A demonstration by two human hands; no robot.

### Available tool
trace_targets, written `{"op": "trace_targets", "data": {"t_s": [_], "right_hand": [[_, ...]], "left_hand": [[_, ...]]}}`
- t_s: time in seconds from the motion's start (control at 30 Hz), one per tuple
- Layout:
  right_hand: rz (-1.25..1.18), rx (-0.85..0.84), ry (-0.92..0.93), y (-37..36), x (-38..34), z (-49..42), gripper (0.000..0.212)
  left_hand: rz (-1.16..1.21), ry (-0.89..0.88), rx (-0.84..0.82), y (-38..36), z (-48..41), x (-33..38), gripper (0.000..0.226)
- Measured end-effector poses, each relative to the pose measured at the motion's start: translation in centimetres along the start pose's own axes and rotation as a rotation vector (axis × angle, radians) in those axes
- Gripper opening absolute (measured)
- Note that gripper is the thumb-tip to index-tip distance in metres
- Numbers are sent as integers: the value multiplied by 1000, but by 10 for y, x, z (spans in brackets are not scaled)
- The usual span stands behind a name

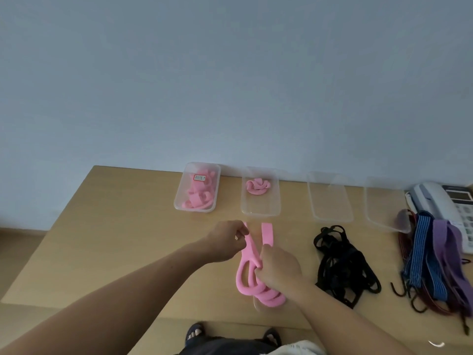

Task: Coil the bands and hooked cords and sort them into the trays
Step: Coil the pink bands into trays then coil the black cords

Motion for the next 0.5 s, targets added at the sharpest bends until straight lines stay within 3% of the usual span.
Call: {"op": "trace_targets", "data": {"t_s": [0.17,0.4,0.5], "right_hand": [[-131,29,-124,-2,5,0,14],[-1024,-54,-527,65,1,4,15],[-1181,-71,-574,99,-3,6,21]], "left_hand": [[-10,-17,-60,8,4,2,36],[-48,-176,-231,35,14,6,81],[18,-272,-183,48,24,18,78]]}}
Point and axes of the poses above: each hand's wrist, its own z-axis away from the middle knuckle, its own y-axis out of the back of the hand, x = y × z, the point moved 2 cm from there along -z, towards the middle knuckle, and after that the axes turned 15 degrees about x, right-handed, at the moved point
